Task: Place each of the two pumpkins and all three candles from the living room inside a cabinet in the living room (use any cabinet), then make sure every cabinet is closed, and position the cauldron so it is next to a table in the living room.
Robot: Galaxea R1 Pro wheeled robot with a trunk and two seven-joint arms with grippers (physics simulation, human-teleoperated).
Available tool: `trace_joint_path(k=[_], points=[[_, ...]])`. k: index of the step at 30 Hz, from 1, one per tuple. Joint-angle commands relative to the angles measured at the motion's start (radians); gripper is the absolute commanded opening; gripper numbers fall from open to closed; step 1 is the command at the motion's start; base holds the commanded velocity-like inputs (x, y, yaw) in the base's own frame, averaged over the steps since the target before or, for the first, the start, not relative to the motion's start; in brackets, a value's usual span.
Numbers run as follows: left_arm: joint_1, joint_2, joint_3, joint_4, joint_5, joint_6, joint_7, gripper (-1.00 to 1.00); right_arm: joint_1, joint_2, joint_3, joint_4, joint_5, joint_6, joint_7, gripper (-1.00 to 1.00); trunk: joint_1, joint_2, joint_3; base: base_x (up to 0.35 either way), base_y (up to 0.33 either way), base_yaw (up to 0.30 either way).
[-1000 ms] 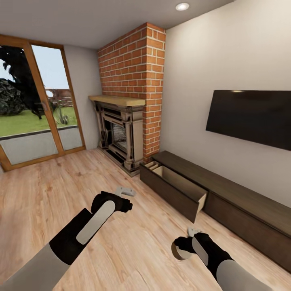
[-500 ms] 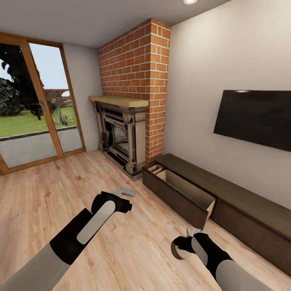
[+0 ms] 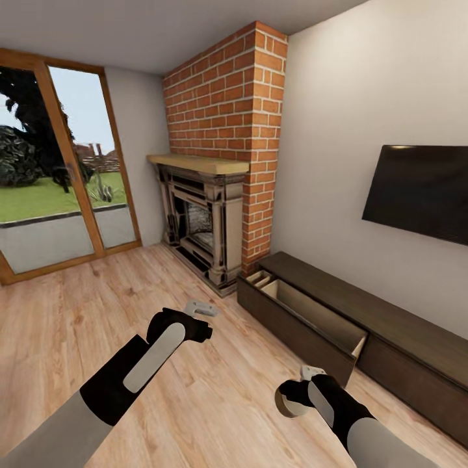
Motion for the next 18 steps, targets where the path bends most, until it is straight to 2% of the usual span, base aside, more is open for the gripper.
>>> trace_joint_path(k=[1,18], points=[[-0.001,0.001,-0.002,-0.001,0.009,0.001,0.010,1.00,-0.001,-0.001,0.007,-0.002,-0.010,0.004,-0.007,-1.00,0.001,-0.002,-0.002,0.281,0.202,0.209],[-0.001,0.002,-0.001,-0.001,0.009,0.001,0.010,1.00,-0.001,0.000,0.008,-0.002,-0.010,0.004,-0.007,-1.00,0.001,-0.002,-0.002,0.279,0.205,0.273]])
